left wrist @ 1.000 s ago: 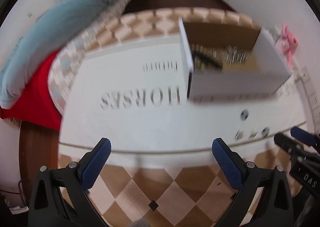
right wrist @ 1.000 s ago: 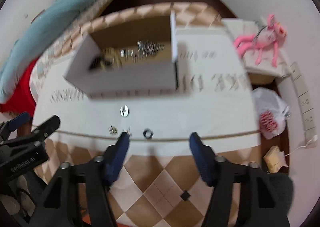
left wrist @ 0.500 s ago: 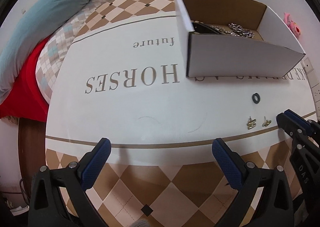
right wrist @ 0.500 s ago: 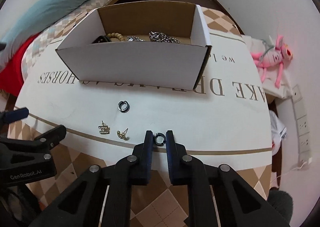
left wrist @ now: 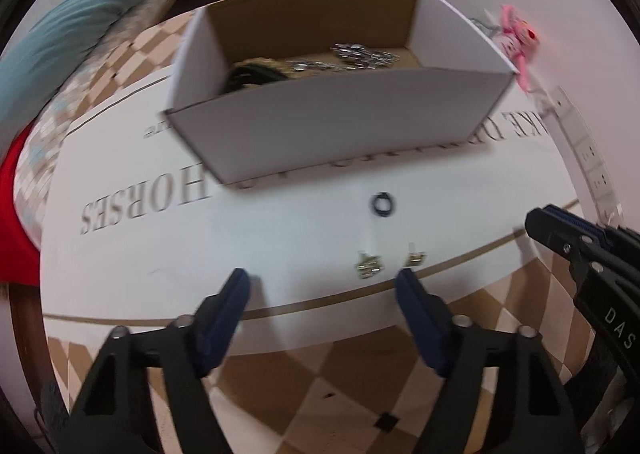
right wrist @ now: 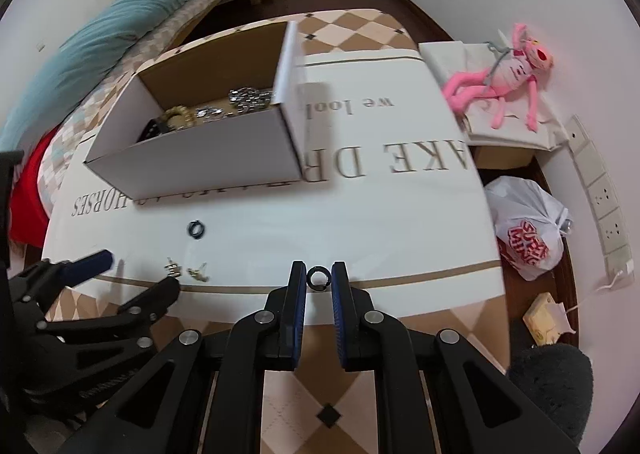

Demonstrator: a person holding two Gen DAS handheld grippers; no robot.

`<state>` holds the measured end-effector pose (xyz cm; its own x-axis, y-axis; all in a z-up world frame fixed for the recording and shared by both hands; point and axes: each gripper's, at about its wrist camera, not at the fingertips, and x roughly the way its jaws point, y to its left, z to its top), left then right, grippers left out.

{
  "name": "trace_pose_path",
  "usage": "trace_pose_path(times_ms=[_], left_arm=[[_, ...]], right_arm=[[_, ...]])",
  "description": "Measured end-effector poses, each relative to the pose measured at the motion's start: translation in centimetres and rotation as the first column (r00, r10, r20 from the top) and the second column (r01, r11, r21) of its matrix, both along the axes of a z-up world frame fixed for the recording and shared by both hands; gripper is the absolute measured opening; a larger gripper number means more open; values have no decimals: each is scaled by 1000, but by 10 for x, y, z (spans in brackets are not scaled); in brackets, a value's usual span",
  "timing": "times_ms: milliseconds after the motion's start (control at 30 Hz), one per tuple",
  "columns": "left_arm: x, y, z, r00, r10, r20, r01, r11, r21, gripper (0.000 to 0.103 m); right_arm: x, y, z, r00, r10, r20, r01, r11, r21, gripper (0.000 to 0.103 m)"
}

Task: Organize jewelry
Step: 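Grasp a black ring with the right gripper while the left grasps a gold earring, then lower the ring and earring into the box and open both grippers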

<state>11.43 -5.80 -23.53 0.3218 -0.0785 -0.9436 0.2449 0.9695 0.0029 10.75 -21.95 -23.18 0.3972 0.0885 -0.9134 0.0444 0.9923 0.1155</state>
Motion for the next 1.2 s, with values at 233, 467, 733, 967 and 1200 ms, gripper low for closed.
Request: trace_pose_path(times_ms=[233, 467, 733, 967, 1200], left_arm=[[3, -22, 3, 997, -72, 23, 73, 997, -10, 15], [9, -23, 1, 997, -77, 21, 77, 996, -35, 9], [1, 10, 32, 1000, -8, 23, 11, 990, -144, 4], [6, 47, 81, 994, 79, 71, -59, 966, -252, 4], [34, 54, 122, 992, 97, 86, -62, 936, -345, 4]], right_arm=[[1, -10, -3, 1000, -25, -9, 25, 1000, 4, 13], [2, -7, 0, 1000, -25, -3, 25, 1000, 10, 13], [-2, -2, 26, 999, -18, 37, 16, 998, 55, 13], [4, 9, 66, 995, -2, 103, -12, 990, 137, 13], [16, 16, 95, 989, 14, 149, -43, 979, 198, 13]])
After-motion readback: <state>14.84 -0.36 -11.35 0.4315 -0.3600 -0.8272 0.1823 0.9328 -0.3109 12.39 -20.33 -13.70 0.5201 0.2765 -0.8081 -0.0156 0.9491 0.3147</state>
